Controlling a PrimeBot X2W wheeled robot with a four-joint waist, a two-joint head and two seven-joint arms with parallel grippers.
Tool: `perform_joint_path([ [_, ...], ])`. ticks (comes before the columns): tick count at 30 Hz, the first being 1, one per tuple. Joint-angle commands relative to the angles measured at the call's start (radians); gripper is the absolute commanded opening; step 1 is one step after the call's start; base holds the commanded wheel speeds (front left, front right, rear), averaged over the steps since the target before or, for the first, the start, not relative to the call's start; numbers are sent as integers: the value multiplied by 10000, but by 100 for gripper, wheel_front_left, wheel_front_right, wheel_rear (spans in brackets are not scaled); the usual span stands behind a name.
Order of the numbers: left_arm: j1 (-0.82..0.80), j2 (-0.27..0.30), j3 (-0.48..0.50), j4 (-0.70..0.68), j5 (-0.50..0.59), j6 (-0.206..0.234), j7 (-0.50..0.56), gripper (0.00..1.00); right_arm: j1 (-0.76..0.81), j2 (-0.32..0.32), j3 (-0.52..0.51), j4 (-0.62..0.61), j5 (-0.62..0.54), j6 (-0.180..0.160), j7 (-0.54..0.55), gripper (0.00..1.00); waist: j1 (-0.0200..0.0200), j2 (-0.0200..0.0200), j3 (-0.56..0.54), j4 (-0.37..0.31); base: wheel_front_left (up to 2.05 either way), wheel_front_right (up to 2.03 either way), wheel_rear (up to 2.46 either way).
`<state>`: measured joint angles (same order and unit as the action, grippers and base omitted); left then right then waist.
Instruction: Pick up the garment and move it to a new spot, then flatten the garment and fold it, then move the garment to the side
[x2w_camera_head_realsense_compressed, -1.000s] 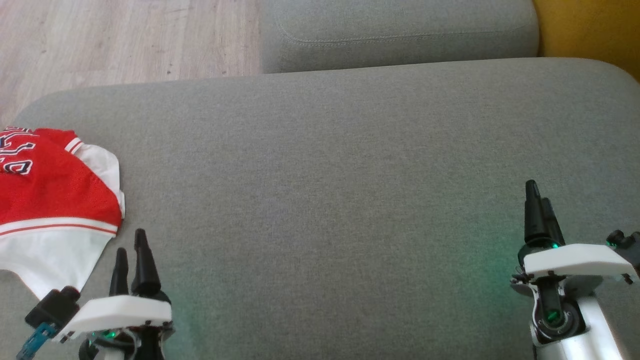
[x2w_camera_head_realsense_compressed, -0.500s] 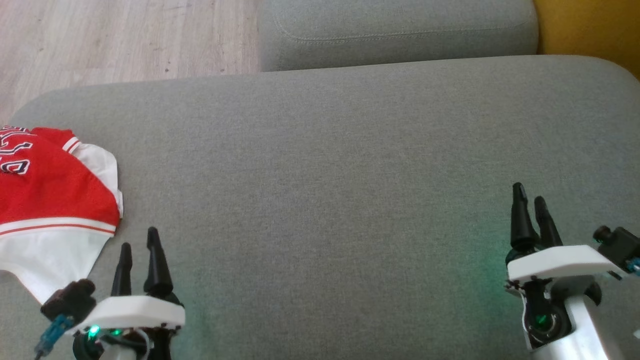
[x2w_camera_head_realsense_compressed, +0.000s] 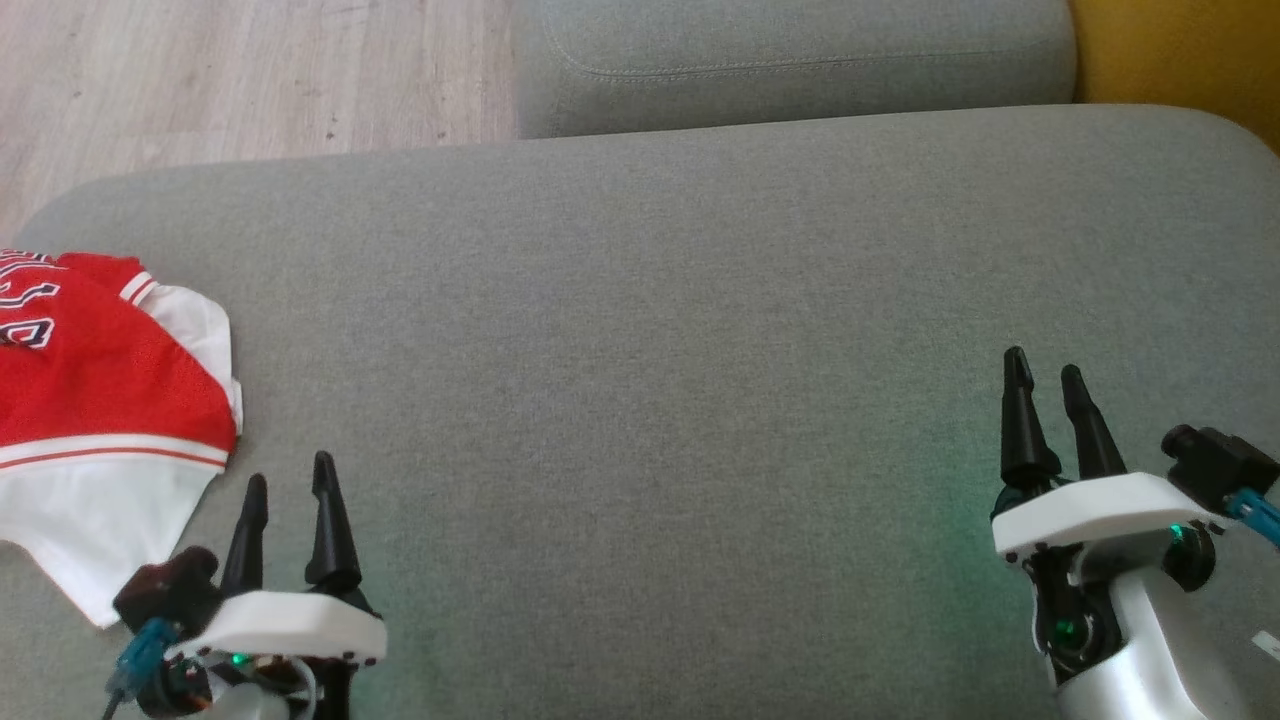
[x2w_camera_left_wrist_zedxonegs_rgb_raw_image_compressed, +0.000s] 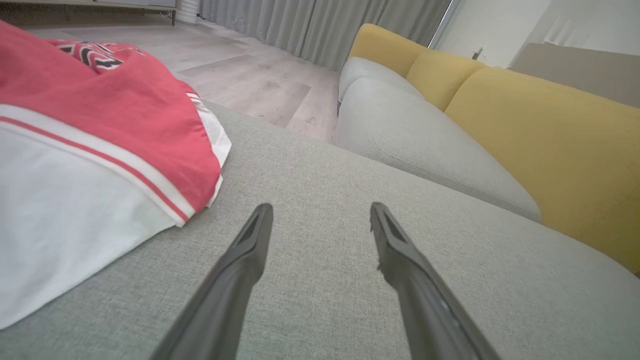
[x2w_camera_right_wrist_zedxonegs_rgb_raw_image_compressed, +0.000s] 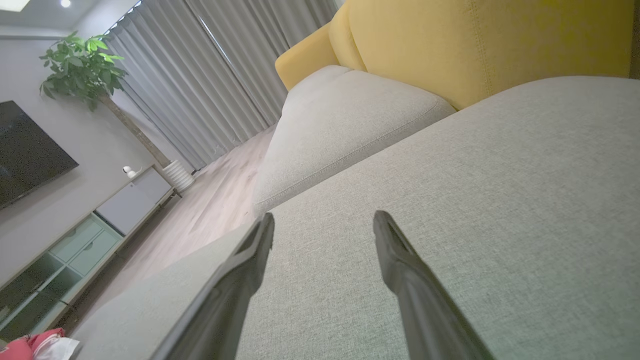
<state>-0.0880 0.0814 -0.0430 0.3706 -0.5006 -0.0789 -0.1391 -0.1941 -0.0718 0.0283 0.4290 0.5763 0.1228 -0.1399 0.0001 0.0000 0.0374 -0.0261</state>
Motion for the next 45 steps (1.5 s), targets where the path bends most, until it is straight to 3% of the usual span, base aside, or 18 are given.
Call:
perform_joint_path([
  [1,-557,206,109,-281,318,59,-149,100,-523,-81,216,-266,-308,56,-148,100,-1,0,3,-7,0,0,0],
  [38,-1300,281,106,289,4631,481,-1218,100,-1428,90,525,512,-4800,79,-1211,100,-1,0,118,-120,0,0,0],
  [45,-1117,110,467,323,4487,588,-1227,100,-1259,142,397,569,-4777,79,-1219,100,-1,0,91,-114,0,0,0],
])
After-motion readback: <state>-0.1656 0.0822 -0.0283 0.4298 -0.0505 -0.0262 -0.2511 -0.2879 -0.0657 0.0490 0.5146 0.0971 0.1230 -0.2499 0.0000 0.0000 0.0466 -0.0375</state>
